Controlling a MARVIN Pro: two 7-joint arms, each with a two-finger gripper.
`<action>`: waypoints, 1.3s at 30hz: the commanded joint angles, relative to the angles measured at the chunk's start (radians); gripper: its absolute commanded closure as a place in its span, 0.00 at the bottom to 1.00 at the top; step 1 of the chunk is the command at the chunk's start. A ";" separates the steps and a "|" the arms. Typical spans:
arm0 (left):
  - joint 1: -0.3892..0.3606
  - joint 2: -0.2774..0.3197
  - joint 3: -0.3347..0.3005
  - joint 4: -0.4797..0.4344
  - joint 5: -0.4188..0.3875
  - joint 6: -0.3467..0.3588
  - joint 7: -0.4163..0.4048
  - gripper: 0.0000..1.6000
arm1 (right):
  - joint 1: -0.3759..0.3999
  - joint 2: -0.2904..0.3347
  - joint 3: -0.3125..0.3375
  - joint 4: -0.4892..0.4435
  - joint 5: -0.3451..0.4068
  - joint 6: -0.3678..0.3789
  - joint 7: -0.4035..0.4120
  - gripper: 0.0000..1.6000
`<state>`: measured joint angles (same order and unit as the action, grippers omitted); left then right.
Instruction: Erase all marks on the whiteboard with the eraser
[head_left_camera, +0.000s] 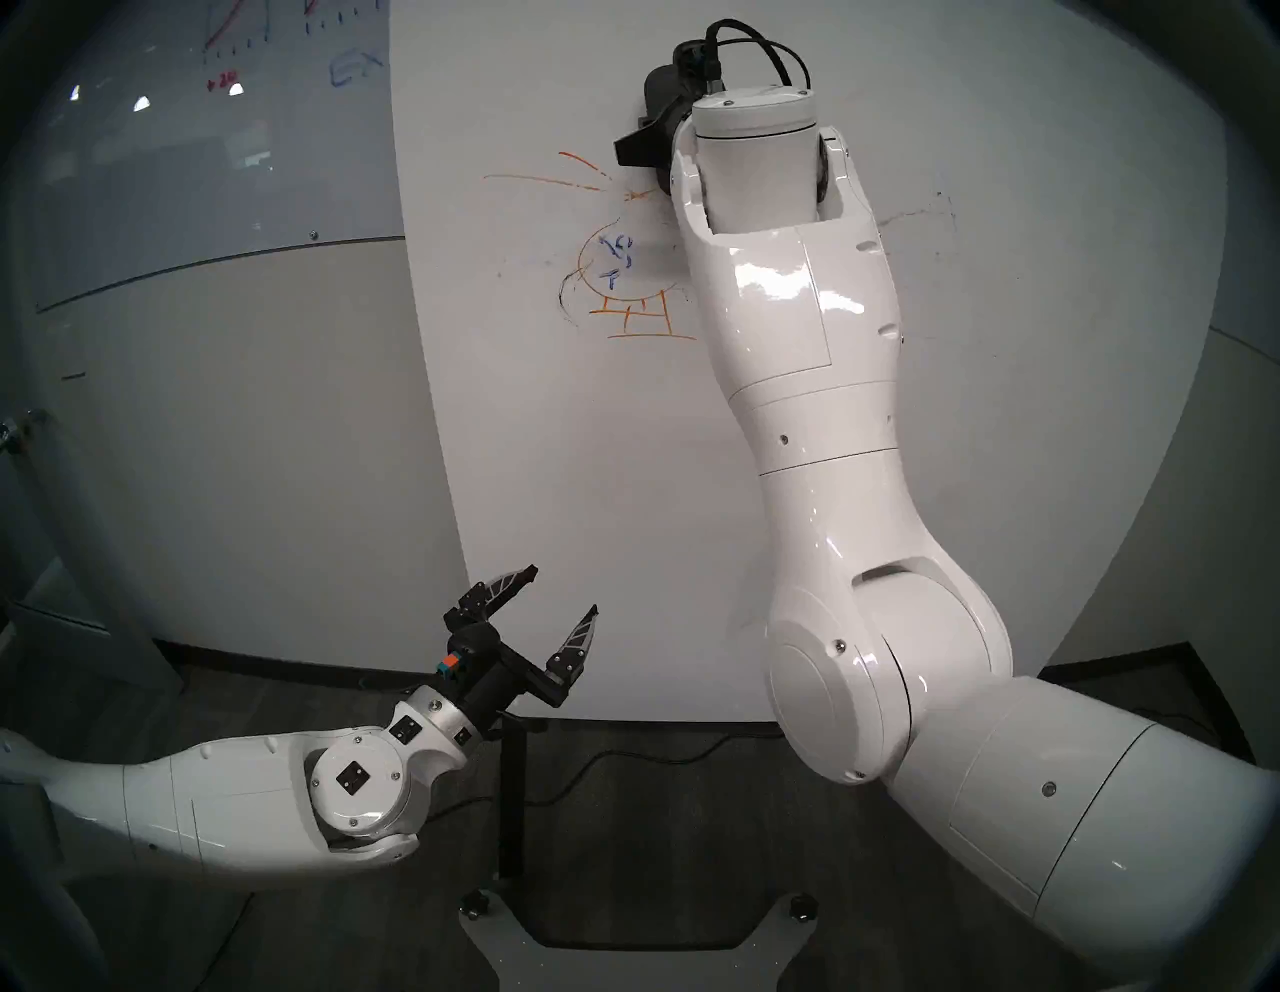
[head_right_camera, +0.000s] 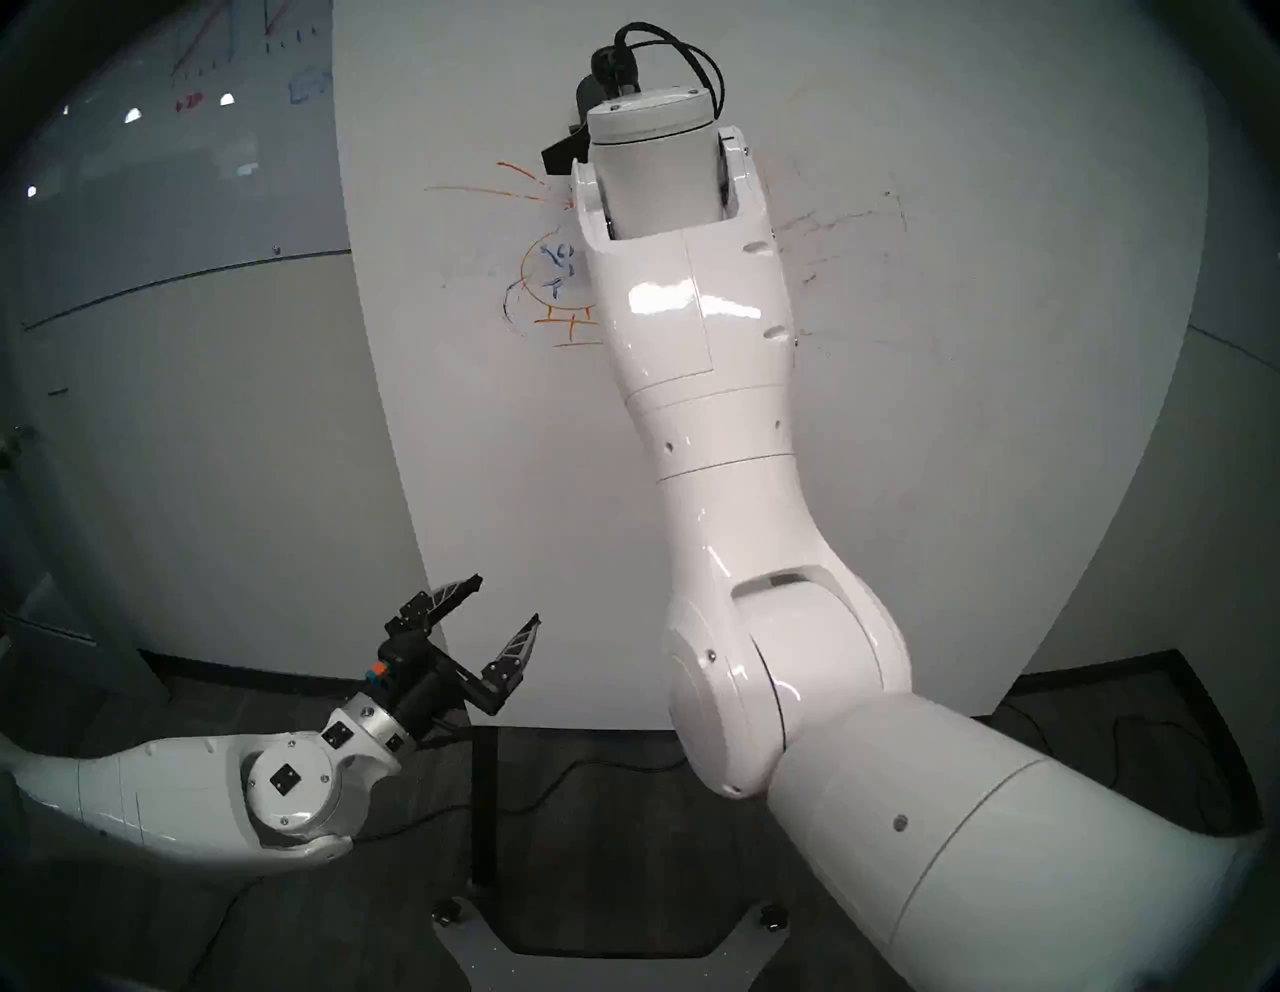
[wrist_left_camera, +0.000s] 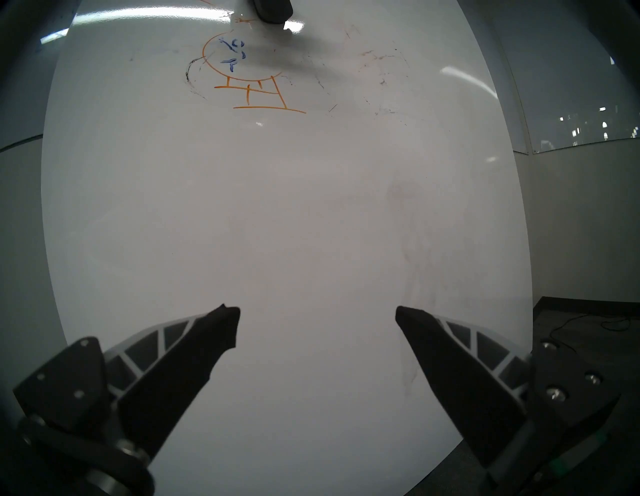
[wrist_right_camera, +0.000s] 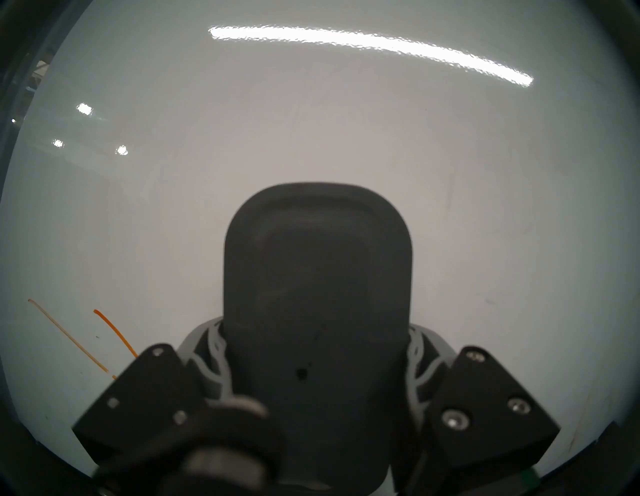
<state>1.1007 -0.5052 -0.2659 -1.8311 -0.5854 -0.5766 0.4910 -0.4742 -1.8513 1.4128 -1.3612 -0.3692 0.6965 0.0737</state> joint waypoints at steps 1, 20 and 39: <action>-0.007 0.002 -0.009 -0.010 -0.002 -0.009 0.002 0.00 | 0.013 0.039 0.006 0.042 -0.029 -0.017 -0.022 1.00; -0.007 0.002 -0.009 -0.010 -0.002 -0.009 0.002 0.00 | 0.013 0.016 0.032 0.044 -0.052 -0.014 -0.079 0.00; -0.007 0.002 -0.009 -0.010 -0.002 -0.009 0.002 0.00 | 0.002 0.011 0.030 0.024 -0.056 -0.015 -0.080 0.00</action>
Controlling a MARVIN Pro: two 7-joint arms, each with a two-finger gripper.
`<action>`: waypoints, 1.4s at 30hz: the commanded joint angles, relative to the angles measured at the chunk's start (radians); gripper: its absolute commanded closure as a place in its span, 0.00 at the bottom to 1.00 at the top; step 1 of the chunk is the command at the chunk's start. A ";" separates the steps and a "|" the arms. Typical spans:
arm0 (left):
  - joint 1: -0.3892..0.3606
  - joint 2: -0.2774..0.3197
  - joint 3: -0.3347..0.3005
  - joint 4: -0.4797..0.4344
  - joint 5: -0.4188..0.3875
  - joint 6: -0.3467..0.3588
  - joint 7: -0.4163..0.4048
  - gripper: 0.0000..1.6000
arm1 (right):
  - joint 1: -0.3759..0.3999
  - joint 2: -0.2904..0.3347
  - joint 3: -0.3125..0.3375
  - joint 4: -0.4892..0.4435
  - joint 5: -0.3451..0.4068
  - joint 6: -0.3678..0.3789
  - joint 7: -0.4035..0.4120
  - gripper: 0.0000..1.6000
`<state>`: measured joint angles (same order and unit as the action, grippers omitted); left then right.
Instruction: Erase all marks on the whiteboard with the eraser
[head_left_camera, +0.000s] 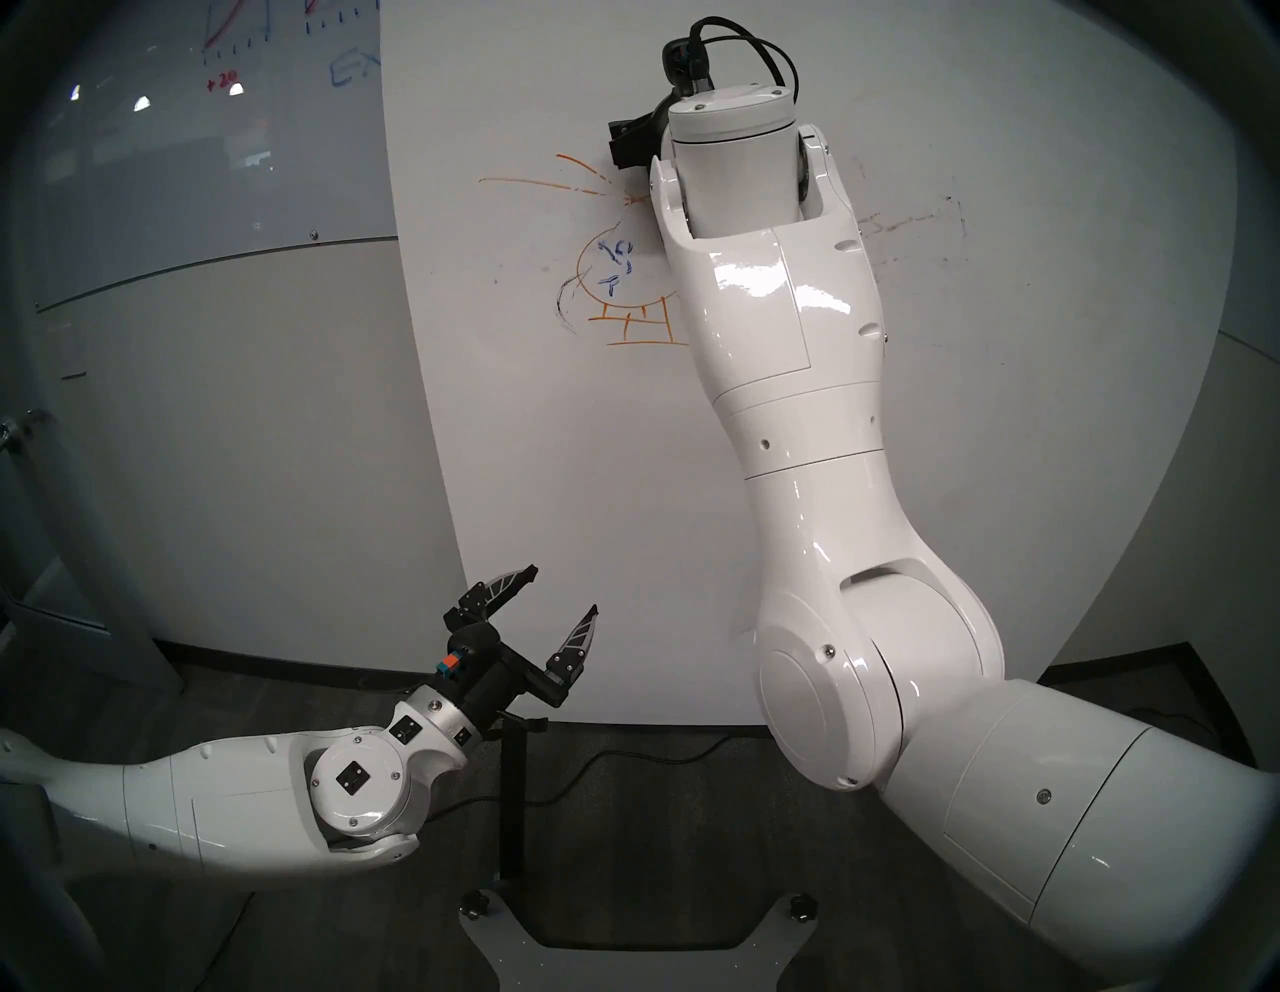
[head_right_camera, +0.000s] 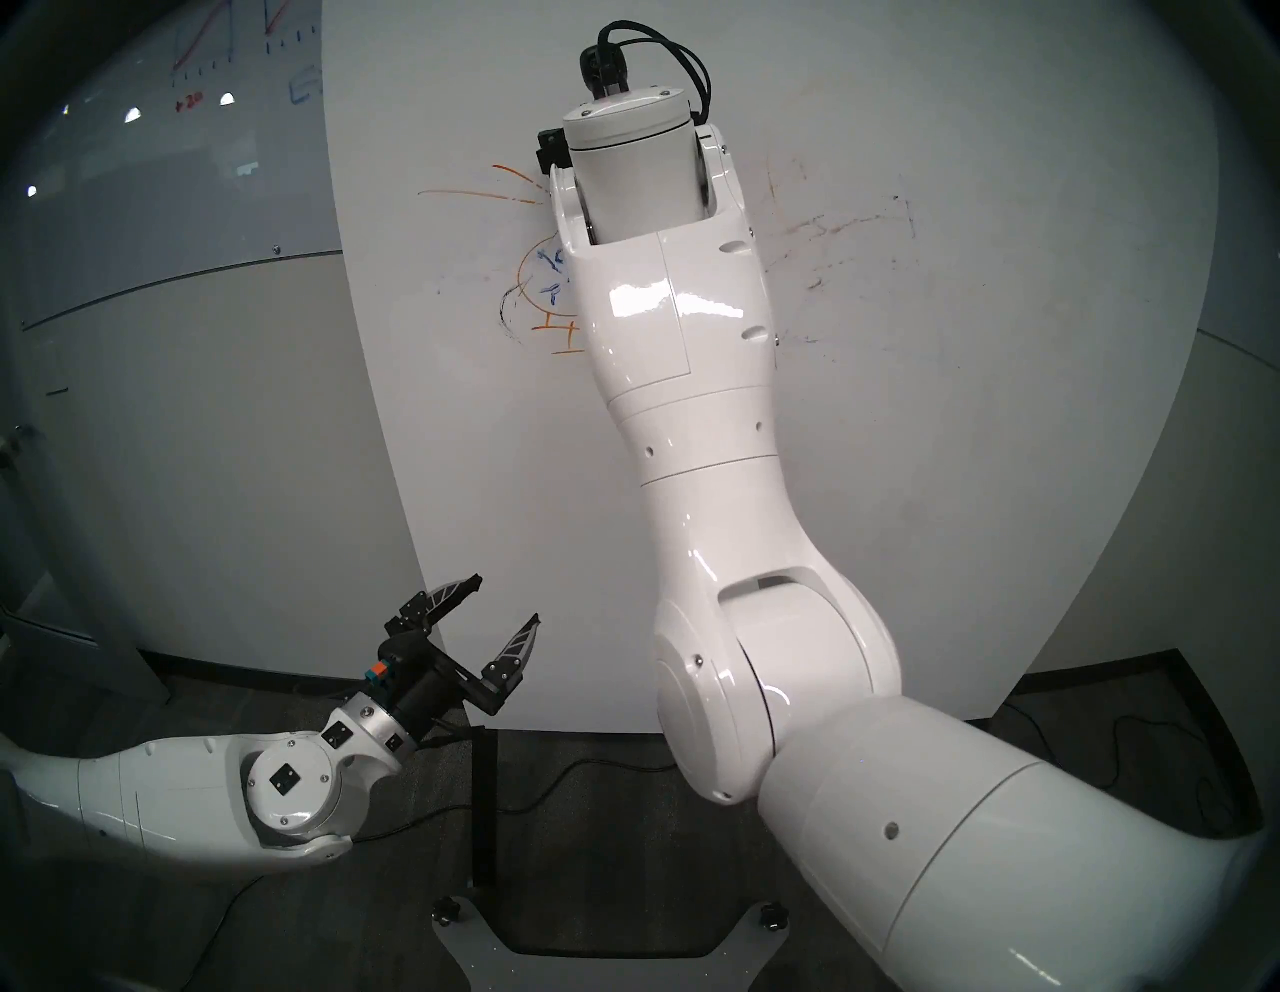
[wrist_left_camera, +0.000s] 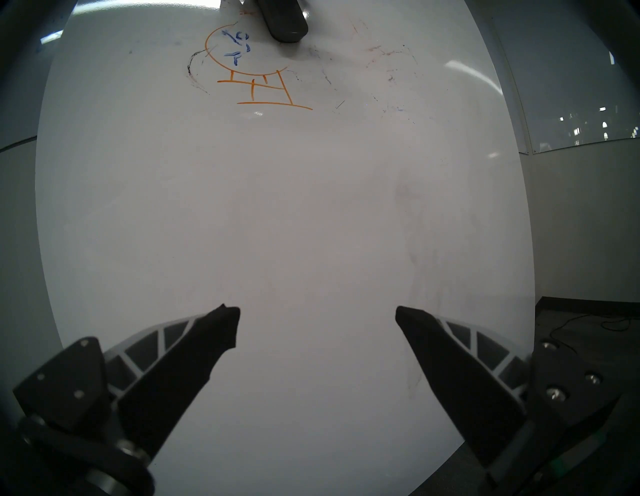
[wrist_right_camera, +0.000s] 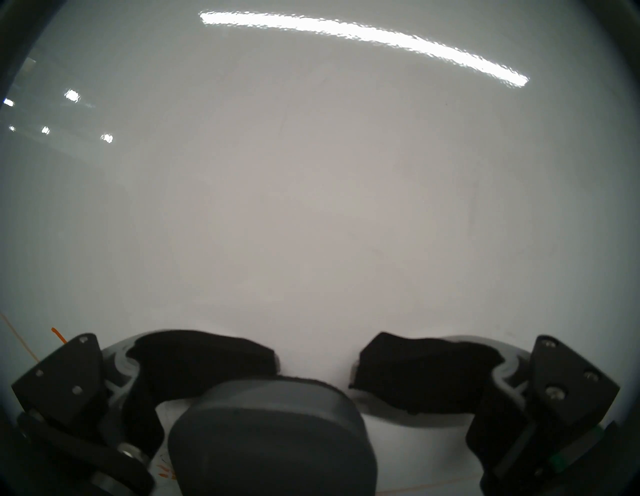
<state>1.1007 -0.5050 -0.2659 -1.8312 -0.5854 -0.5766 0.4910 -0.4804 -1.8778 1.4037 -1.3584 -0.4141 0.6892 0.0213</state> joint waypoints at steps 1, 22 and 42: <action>-0.007 0.002 -0.009 -0.010 -0.002 -0.009 0.002 0.00 | 0.008 0.037 0.039 0.020 -0.012 -0.007 -0.027 0.00; -0.007 0.002 -0.009 -0.010 -0.002 -0.008 0.002 0.00 | 0.018 0.038 0.054 0.045 -0.018 -0.041 -0.042 0.00; -0.007 0.002 -0.009 -0.010 -0.002 -0.008 0.002 0.00 | 0.046 0.029 0.072 0.080 -0.022 -0.106 -0.086 0.00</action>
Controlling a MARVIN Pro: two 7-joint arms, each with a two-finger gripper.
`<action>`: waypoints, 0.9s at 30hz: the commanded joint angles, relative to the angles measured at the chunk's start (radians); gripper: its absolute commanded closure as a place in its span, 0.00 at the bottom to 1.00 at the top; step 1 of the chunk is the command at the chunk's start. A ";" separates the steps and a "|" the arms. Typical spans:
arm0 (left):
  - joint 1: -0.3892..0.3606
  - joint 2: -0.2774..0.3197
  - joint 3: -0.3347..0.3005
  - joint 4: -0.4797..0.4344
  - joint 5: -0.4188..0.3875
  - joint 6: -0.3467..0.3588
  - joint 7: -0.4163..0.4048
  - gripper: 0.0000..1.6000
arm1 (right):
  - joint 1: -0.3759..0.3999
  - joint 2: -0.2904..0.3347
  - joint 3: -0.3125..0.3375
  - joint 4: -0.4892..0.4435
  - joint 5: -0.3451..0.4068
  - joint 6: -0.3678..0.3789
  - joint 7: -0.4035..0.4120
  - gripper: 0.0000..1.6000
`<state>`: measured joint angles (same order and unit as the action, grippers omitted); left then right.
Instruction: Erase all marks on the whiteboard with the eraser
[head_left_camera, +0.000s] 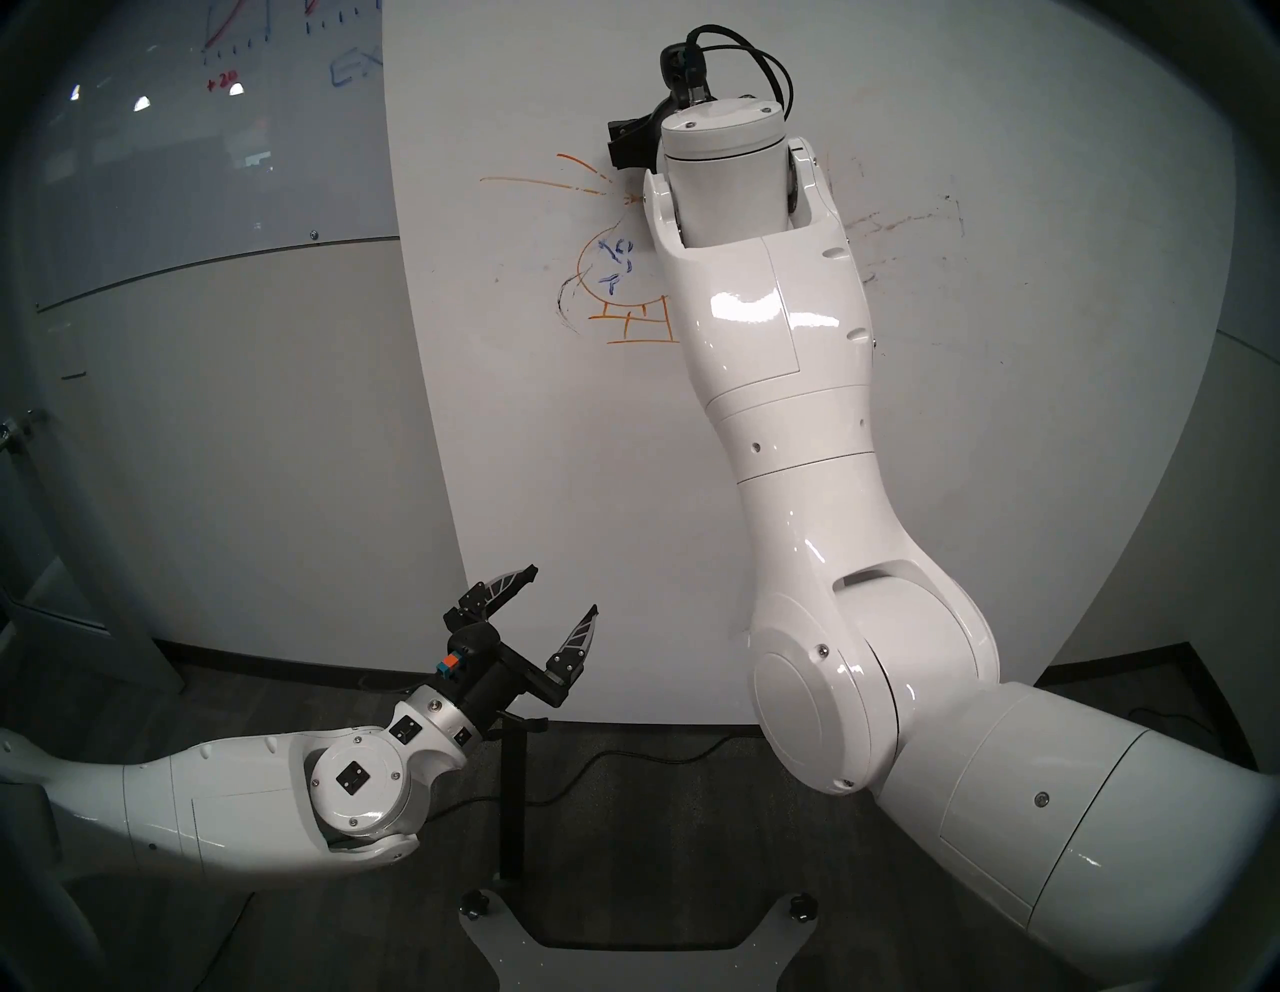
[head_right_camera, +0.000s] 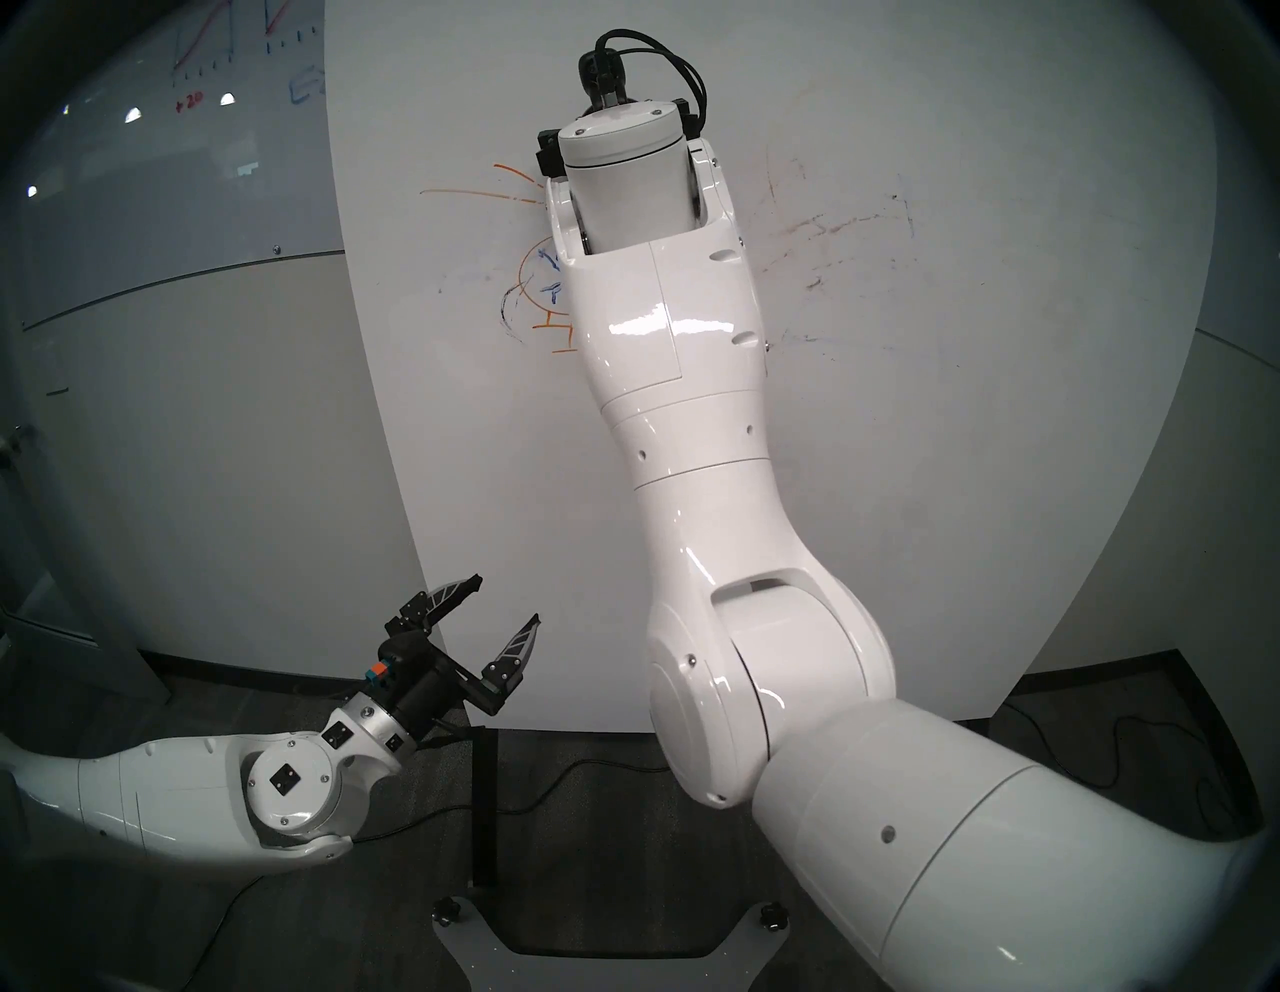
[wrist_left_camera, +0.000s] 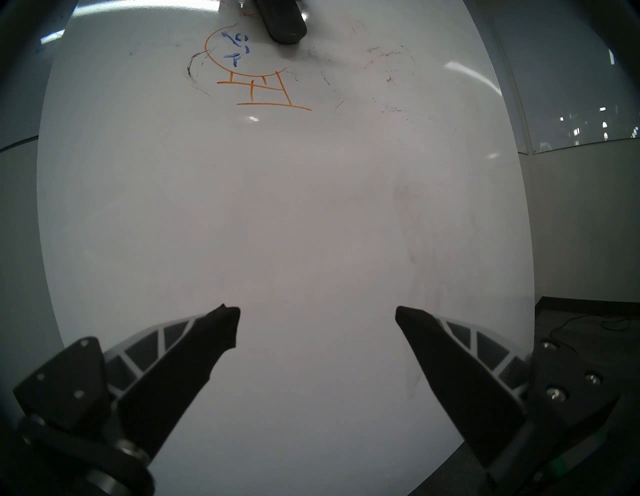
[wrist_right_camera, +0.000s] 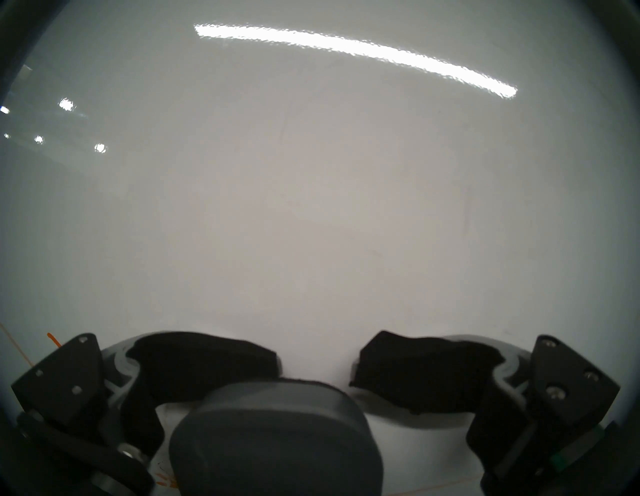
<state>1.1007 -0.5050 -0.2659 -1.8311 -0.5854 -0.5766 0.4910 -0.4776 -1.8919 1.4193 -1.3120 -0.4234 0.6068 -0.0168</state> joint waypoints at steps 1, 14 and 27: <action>-0.007 0.001 -0.009 -0.010 -0.002 -0.008 0.002 0.00 | 0.043 0.047 0.054 0.033 -0.015 -0.030 -0.047 0.00; -0.008 0.001 -0.009 -0.009 -0.001 -0.007 0.002 0.00 | 0.047 0.064 0.077 0.000 -0.018 -0.027 -0.051 0.00; -0.008 0.001 -0.009 -0.009 -0.001 -0.007 0.002 0.00 | 0.047 0.066 0.081 -0.045 -0.020 -0.025 -0.038 0.00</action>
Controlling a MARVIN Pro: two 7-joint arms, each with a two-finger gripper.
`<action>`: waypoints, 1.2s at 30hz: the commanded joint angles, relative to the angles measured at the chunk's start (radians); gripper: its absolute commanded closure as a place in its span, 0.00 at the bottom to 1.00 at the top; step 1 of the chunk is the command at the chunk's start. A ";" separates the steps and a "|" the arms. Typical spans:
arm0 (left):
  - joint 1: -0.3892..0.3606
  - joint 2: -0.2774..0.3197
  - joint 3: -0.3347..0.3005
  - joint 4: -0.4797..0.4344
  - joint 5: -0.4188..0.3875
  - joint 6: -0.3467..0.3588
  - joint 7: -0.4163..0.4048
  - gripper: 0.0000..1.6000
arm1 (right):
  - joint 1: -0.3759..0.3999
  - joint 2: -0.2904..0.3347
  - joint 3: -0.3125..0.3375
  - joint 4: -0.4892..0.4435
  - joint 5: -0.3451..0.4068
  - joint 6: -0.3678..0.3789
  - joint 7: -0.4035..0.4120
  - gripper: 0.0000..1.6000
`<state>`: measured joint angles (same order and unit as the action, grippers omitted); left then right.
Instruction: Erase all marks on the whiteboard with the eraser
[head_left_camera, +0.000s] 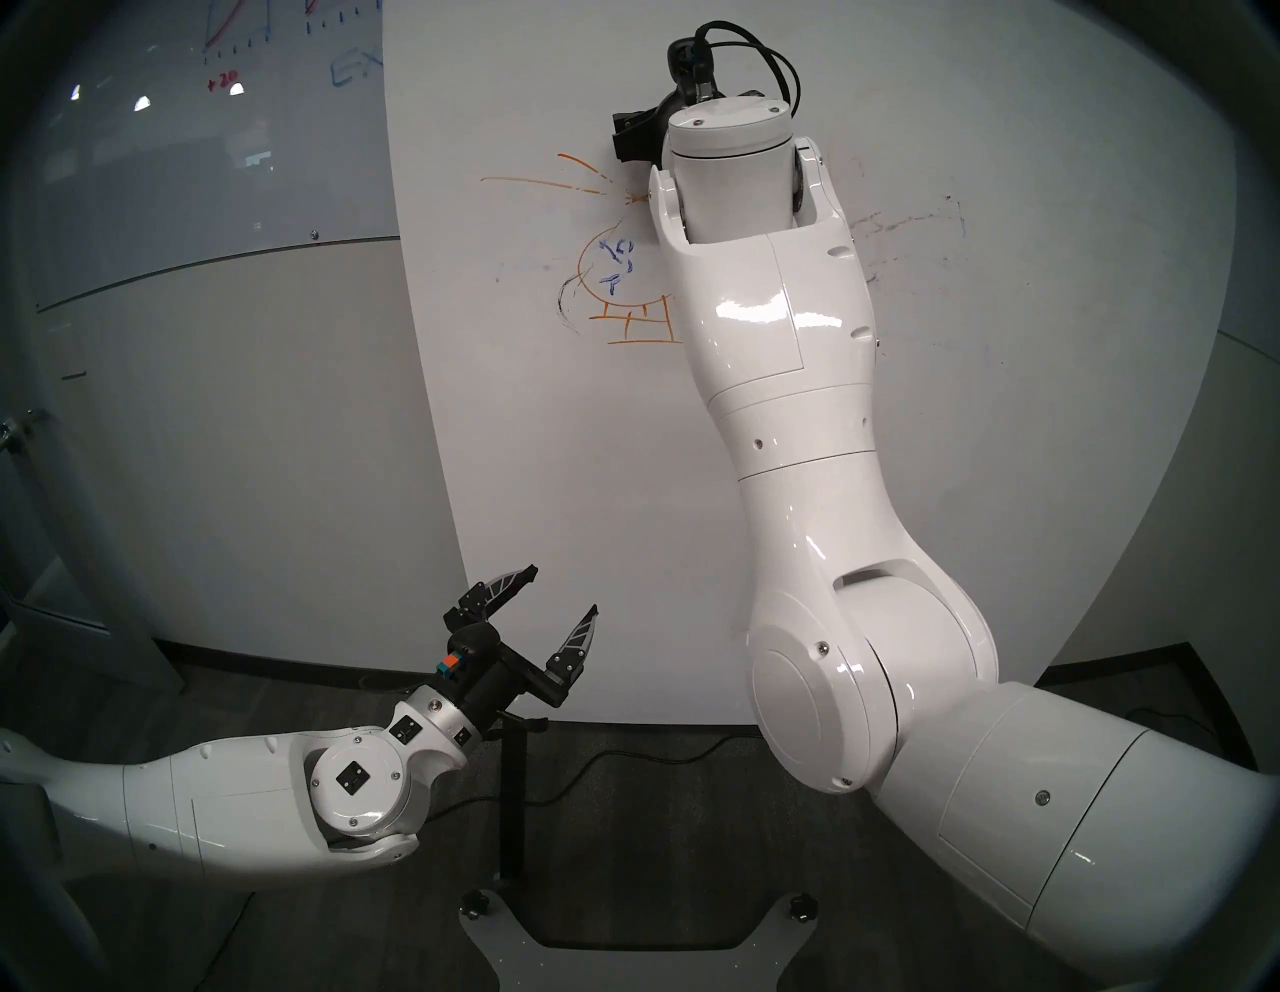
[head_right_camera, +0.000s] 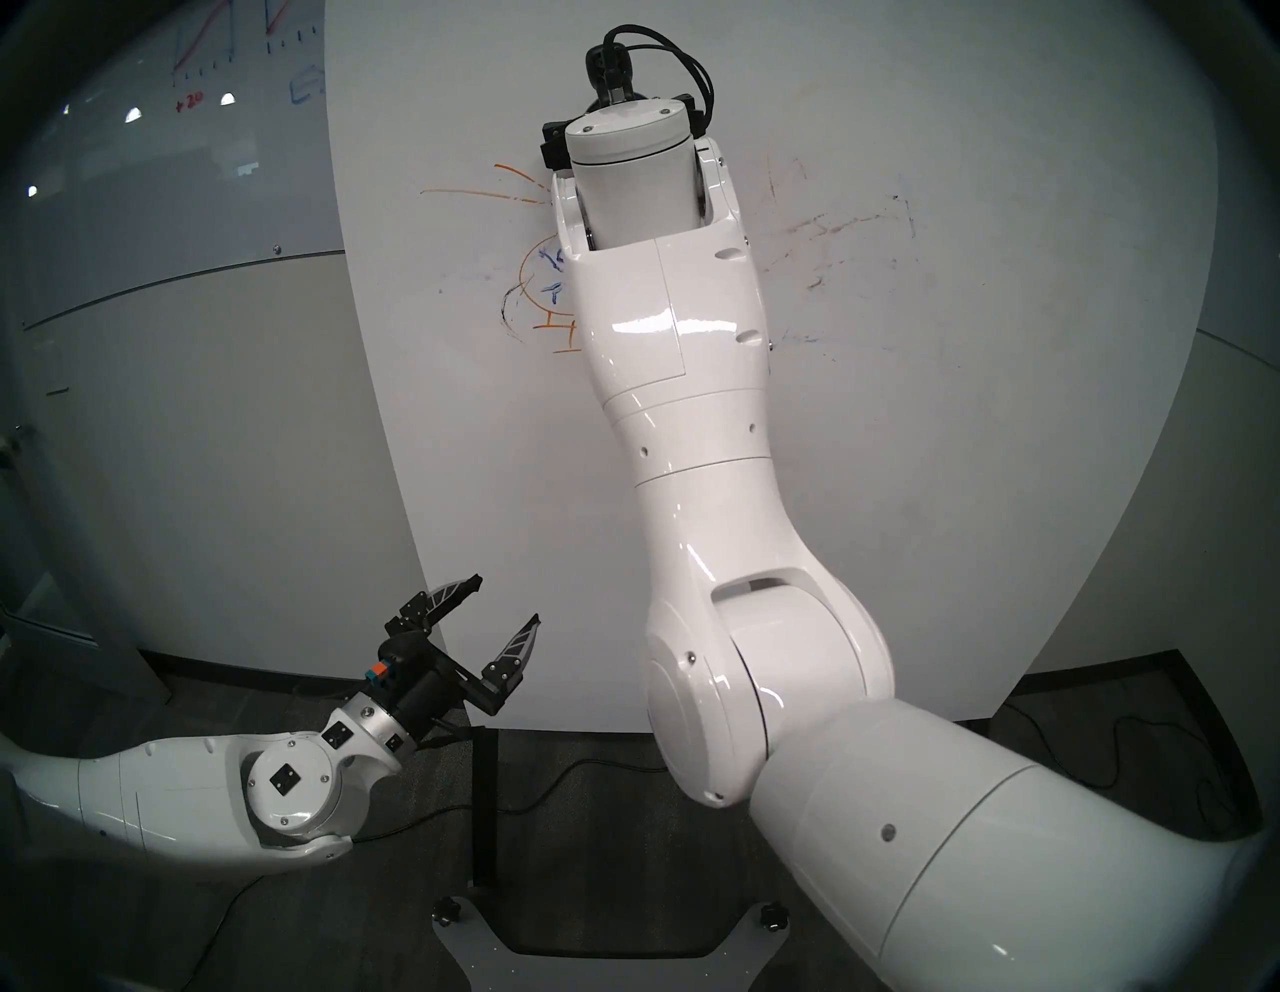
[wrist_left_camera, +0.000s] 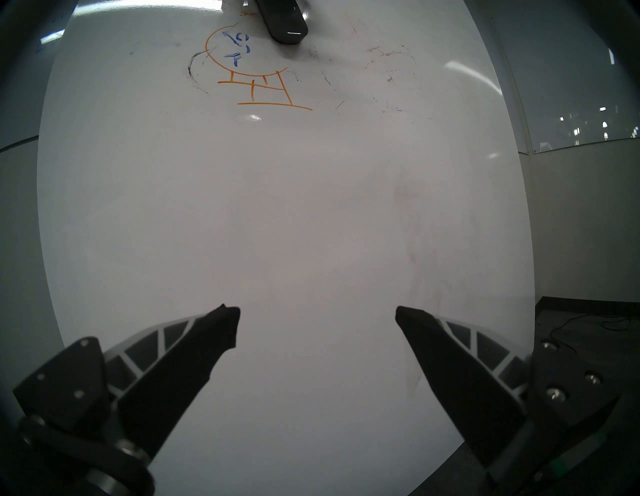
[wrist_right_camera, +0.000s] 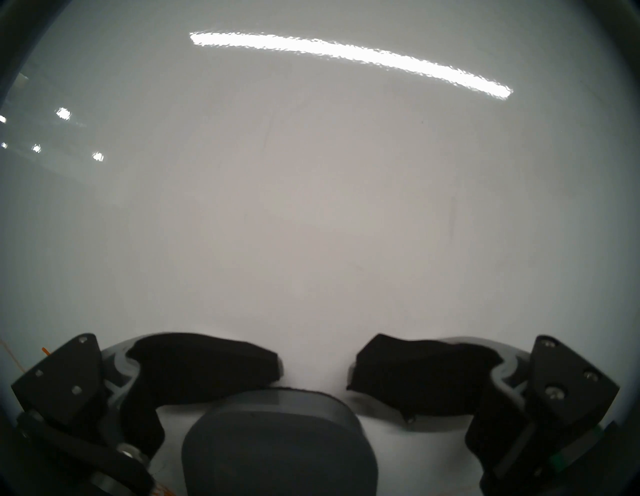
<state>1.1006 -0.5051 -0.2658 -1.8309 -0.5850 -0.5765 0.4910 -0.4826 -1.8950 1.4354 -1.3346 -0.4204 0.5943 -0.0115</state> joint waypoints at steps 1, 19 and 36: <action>-0.008 0.001 -0.009 -0.009 -0.001 -0.007 0.002 0.00 | 0.049 0.069 0.064 -0.026 -0.024 -0.013 -0.043 0.00; -0.008 0.001 -0.009 -0.009 -0.001 -0.007 0.002 0.00 | 0.032 0.064 0.064 -0.103 -0.030 -0.004 -0.035 0.00; -0.008 0.000 -0.008 -0.008 -0.001 -0.006 0.002 0.00 | -0.029 0.081 0.080 -0.277 -0.053 0.039 -0.038 0.00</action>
<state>1.1006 -0.5053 -0.2657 -1.8305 -0.5851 -0.5763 0.4910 -0.5315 -1.8844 1.4456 -1.5122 -0.4290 0.6243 0.0146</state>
